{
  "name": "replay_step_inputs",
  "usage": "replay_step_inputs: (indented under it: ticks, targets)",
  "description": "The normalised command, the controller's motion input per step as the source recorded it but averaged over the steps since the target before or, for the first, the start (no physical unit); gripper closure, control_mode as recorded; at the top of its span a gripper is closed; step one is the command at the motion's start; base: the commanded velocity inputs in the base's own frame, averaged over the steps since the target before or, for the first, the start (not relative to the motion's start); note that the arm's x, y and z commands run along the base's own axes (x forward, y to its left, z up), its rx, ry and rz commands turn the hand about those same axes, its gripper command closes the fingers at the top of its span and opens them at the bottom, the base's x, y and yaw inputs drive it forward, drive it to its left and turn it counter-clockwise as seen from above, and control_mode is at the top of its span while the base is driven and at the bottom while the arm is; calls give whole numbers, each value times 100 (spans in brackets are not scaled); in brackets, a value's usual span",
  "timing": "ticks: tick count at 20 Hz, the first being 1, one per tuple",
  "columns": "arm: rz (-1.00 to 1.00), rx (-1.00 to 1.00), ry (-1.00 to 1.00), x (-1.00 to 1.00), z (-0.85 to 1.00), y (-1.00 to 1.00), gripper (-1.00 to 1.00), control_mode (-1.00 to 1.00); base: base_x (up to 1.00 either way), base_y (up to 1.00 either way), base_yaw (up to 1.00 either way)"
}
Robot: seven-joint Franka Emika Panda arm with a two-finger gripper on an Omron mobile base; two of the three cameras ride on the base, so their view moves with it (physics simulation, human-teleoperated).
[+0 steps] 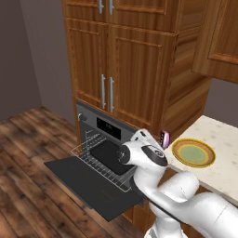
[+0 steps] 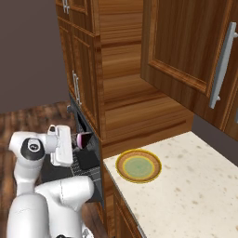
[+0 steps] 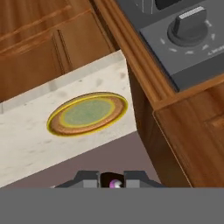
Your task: Take the baked cake out of the oven and place it on the plate for cooling. Then close the oven door.
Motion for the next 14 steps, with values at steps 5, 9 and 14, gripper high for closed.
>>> replay_step_inputs:
  ticks: [5,9,14]
  targets:
    - [0,0,0,-10,6,-86,100,-100,0,0,0]
    - [0,0,0,-35,0,-82,100,-100,0,0,0]
    - [0,0,1,-7,-2,-83,100,-100,0,0,0]
